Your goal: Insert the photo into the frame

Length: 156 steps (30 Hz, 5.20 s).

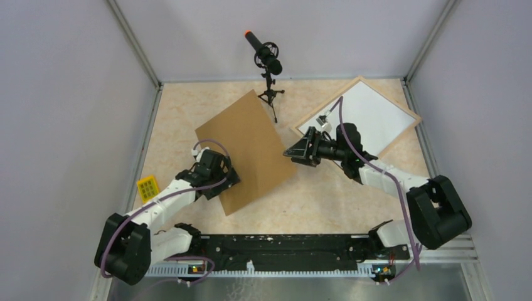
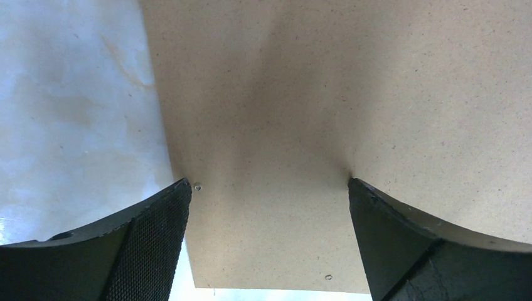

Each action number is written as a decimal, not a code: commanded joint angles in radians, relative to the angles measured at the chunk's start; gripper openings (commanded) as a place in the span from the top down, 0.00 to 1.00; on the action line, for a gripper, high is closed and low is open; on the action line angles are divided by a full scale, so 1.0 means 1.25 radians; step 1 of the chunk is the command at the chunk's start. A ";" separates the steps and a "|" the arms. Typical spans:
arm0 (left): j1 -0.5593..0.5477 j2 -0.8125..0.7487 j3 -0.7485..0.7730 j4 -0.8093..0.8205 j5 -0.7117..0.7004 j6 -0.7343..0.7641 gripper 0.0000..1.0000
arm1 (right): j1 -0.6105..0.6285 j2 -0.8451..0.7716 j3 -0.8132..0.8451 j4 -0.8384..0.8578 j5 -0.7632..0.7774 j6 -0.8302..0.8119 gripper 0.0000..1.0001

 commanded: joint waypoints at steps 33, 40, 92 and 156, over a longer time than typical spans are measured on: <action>-0.015 -0.199 -0.130 0.072 0.248 -0.007 0.02 | 0.435 -0.147 0.239 -0.422 0.580 0.006 0.76; -0.015 -0.288 -0.096 0.011 0.254 0.017 0.02 | 0.466 -0.181 0.311 -0.564 0.661 -0.052 1.00; -0.153 0.068 0.353 0.150 0.527 0.144 0.02 | 0.423 -0.274 0.690 -0.240 1.613 -1.423 1.00; -0.155 0.026 0.245 0.224 0.705 0.199 0.02 | 0.088 0.471 0.635 -0.141 1.206 -1.685 1.00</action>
